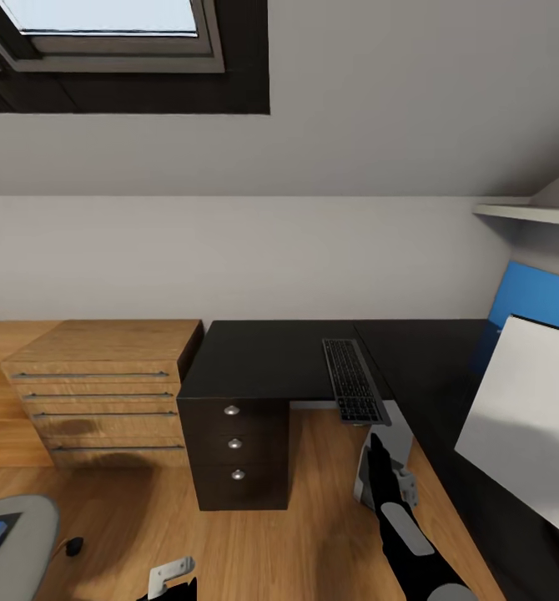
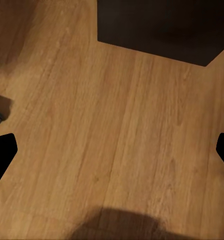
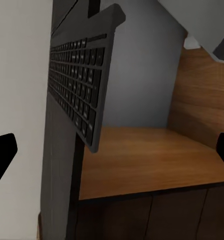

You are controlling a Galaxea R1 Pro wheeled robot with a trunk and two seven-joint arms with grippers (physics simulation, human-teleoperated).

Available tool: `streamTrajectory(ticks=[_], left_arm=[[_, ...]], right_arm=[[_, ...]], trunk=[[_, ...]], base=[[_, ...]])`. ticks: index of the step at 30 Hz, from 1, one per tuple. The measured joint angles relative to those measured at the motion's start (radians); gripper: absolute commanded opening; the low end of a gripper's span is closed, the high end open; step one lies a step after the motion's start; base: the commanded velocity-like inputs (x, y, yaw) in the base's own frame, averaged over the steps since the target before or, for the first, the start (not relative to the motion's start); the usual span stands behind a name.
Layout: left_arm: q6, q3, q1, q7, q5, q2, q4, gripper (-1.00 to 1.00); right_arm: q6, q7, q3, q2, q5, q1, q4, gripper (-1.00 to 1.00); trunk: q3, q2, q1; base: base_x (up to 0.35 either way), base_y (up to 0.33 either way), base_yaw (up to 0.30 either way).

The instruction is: In the bedroom, organize the workspace by keeping the computer under the desk, ensuring the monitor is on the desk, placing the keyboard on the desk next to the monitor, placing the mouse on the desk next to the keyboard, moving the folder from the swivel chair onto the desk next to the mouse, stacking the notebook on top of the folder with the pen on top of the notebook, and positioning the swivel chair next to the desk.

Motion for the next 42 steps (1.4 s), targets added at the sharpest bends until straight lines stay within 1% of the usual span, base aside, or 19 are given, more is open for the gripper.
streamTrajectory(ticks=[6, 15, 19, 21, 24, 25, 26, 34, 36, 39, 42], left_arm=[[0.000, 0.000, 0.000, 0.002, 0.000, 0.001, 0.001, 1.00], [0.000, 0.000, 0.000, 0.003, -0.001, 0.004, 0.001, 1.00], [0.000, 0.000, 0.000, 0.003, -0.001, 0.005, 0.002, 1.00], [0.000, 0.000, 0.000, 0.003, -0.001, 0.006, 0.002, 1.00], [0.000, 0.000, 0.000, 0.003, -0.002, 0.006, 0.002, 1.00], [0.000, 0.000, 0.000, 0.003, -0.002, 0.006, 0.002, 1.00], [0.000, 0.000, 0.000, 0.003, -0.002, 0.006, 0.002, 1.00], [0.000, 0.000, 0.000, 0.003, -0.002, 0.006, 0.003, 1.00], [0.000, 0.000, 0.000, 0.003, -0.002, 0.006, 0.003, 1.00], [0.000, 0.000, 0.000, 0.003, -0.002, 0.006, 0.003, 1.00], [0.000, 0.000, 0.000, 0.003, -0.002, 0.006, 0.003, 1.00]], right_arm=[[0.001, 0.000, 0.003, 0.003, 0.000, 0.000, 0.045, 1.00], [0.002, 0.001, 0.006, 0.006, 0.001, 0.000, 0.147, 1.00], [0.001, 0.003, 0.018, 0.008, 0.005, 0.000, 0.208, 1.00], [0.002, 0.004, 0.033, 0.008, 0.010, 0.000, 0.234, 1.00], [0.003, 0.005, 0.067, 0.009, 0.024, 0.000, 0.272, 1.00], [0.003, 0.005, 0.080, 0.009, 0.029, 0.000, 0.284, 1.00], [0.002, 0.004, 0.109, 0.009, 0.038, 0.000, 0.304, 1.00], [-0.001, 0.003, 0.209, 0.009, 0.055, 0.000, 0.390, 1.00], [-0.002, 0.003, 0.238, 0.009, 0.056, 0.000, 0.428, 1.00], [-0.001, 0.003, 0.257, 0.009, 0.057, 0.000, 0.468, 1.00], [-0.001, 0.003, 0.267, 0.010, 0.058, 0.000, 0.504, 1.00]], trunk=[[0.019, 0.042, -0.023], [0.019, 0.042, -0.023], [0.019, 0.042, -0.023], [0.019, 0.042, -0.023], [0.019, 0.042, -0.023], [0.019, 0.042, -0.023], [0.019, 0.042, -0.023], [0.019, 0.042, -0.023], [0.019, 0.042, -0.023], [0.019, 0.042, -0.023], [0.019, 0.042, -0.023]], base=[[0.000, 0.000, 0.000], [0.000, 0.000, 0.000], [0.000, 0.000, 0.000], [0.000, 0.000, 0.000], [0.000, 0.000, 0.000], [0.000, 0.000, 0.000], [0.000, 0.000, 0.000], [0.000, 0.000, 0.000], [0.000, 0.000, 0.000], [0.000, 0.000, 0.000], [0.000, 0.000, 0.000]])
